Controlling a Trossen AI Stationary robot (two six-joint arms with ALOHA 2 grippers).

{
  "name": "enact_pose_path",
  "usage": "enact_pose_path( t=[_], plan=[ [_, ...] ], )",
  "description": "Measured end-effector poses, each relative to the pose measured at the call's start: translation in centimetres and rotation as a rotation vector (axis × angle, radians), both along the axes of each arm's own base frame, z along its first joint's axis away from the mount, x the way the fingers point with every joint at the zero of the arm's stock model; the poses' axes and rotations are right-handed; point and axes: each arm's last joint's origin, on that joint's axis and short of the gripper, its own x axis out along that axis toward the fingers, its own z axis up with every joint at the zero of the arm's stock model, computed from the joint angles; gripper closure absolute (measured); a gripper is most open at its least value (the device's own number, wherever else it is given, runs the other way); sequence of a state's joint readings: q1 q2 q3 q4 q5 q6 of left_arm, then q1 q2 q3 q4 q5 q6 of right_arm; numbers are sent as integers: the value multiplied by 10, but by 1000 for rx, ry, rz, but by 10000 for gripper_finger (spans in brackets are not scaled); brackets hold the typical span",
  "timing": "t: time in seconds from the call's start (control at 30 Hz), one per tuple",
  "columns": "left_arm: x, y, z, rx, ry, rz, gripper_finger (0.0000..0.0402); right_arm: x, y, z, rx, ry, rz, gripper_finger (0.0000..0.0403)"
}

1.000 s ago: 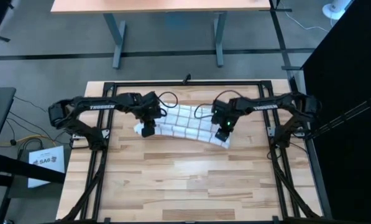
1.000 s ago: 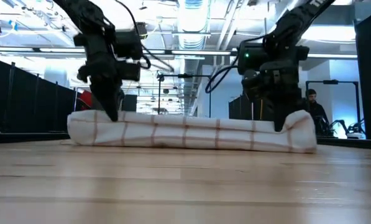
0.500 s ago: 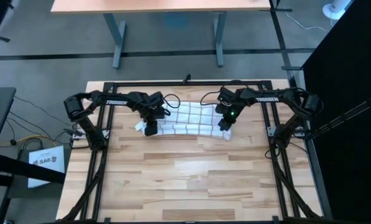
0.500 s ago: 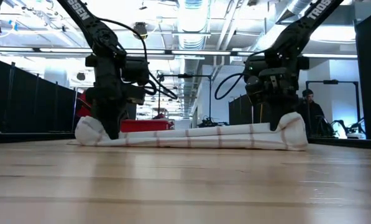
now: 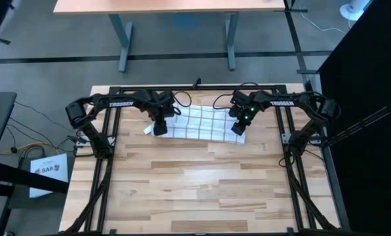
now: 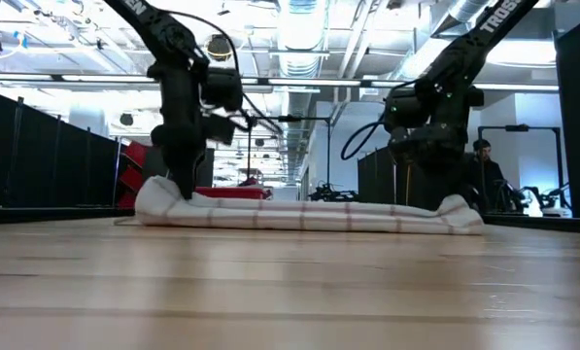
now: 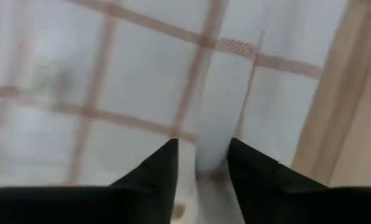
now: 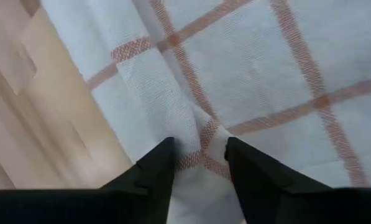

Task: Roll towel
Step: Roll the white squared towel

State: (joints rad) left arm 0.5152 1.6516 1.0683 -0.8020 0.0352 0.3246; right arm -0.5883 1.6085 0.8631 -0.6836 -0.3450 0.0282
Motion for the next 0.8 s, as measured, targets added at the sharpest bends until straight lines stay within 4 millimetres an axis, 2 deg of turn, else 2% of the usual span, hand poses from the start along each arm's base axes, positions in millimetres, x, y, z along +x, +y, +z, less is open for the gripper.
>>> enact_pose_path(
  t=[0.2, 0.33, 0.43, 0.53, 0.6, 0.7, 0.8],
  plan=[
    [-1, -4, 42, 151, -112, -7, 259, 1, 2, 14, -76, -81, 77, 250],
    [-7, -22, 68, 195, -195, -49, 263, 4, 13, 34, -149, -179, 147, 252],
    [-8, -43, 75, 181, -189, -110, 264, 10, 30, 47, -191, -246, 240, 253],
    [-3, -59, 68, 178, -178, -159, 264, 21, 46, 52, -233, -309, 331, 253],
    [5, -64, 54, 189, -189, -191, 264, 30, 54, 47, -252, -316, 368, 253],
    [8, -64, 23, 183, -124, -204, 265, 38, 57, 27, -256, -220, 385, 253],
    [5, -56, 0, 186, -43, -184, 265, 35, 55, 4, -223, -64, 385, 253]
  ],
)
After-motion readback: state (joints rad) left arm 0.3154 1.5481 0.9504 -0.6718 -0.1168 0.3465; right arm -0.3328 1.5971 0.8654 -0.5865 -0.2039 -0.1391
